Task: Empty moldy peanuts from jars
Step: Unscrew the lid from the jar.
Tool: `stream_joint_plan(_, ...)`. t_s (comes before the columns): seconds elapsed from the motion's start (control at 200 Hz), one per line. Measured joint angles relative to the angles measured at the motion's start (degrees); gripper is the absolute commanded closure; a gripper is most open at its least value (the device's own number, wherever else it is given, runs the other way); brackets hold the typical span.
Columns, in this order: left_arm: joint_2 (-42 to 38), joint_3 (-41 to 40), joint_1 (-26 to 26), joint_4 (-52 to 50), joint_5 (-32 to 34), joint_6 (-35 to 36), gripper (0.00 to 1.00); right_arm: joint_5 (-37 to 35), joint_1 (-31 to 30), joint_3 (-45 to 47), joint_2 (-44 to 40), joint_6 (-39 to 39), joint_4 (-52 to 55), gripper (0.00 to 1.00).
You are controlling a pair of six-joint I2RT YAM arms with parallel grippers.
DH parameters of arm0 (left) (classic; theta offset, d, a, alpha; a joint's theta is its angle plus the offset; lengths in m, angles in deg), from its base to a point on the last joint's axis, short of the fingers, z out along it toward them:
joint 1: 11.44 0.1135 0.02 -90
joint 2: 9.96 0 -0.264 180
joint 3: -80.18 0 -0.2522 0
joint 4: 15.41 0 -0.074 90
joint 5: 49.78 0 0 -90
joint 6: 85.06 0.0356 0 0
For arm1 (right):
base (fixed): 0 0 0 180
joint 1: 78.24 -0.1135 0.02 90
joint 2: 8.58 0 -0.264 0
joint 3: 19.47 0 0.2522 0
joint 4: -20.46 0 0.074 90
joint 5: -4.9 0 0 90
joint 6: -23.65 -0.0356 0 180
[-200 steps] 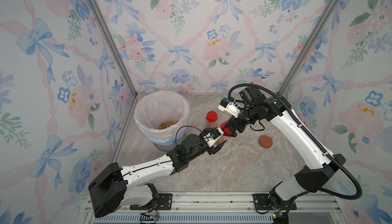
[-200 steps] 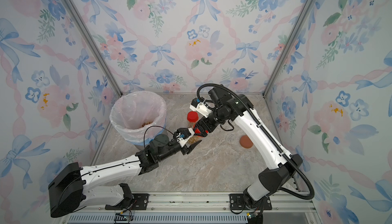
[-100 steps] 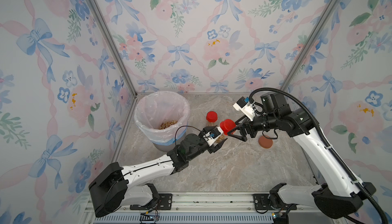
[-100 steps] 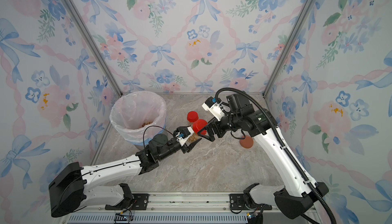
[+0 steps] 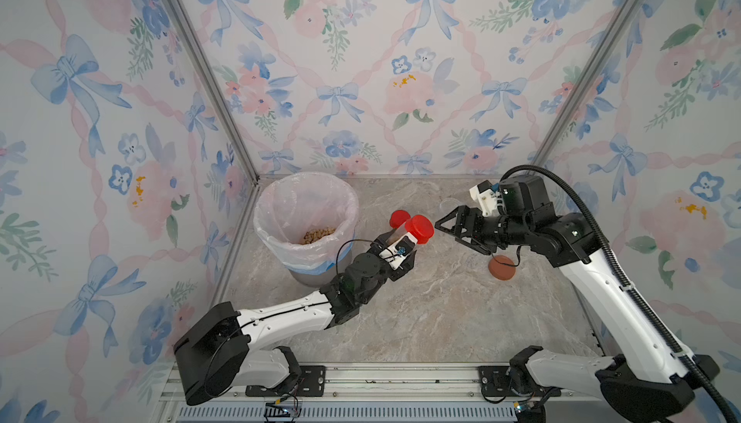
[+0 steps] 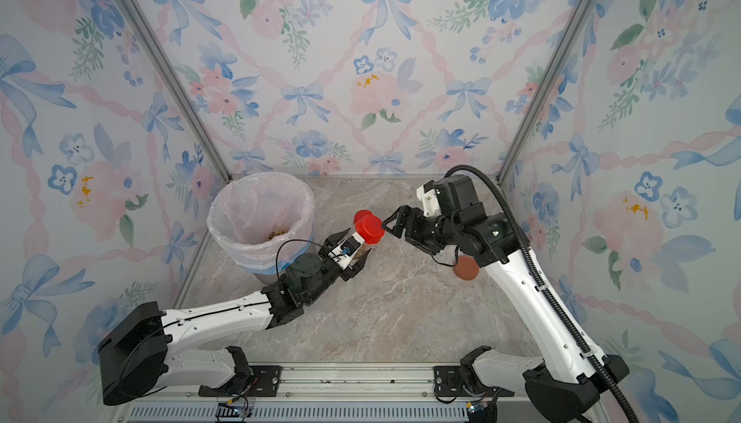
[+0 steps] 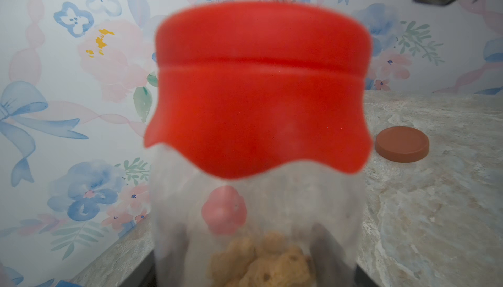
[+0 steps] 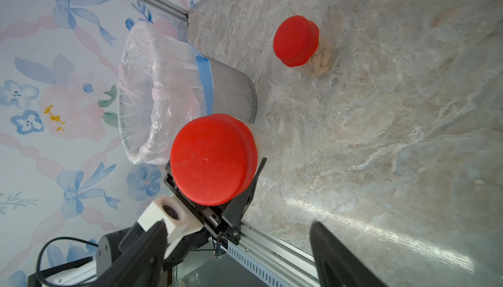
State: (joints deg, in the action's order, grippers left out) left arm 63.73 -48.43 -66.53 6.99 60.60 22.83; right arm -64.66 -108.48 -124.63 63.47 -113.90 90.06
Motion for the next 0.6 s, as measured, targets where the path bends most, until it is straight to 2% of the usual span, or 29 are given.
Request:
stream_joint_plan(0.36, 0.0, 0.0, -0.5, 1.1, 1.7, 1.4, 0.80, -2.6, -3.1, -7.5, 10.5, -1.8, 2.2, 0.14)
stream_joint_plan(0.6, 1.0, 0.0, -0.7, 1.1, 2.0, 1.7, 0.80, -3.0, -4.9, -9.9, 13.1, -1.4, 3.3, 0.13)
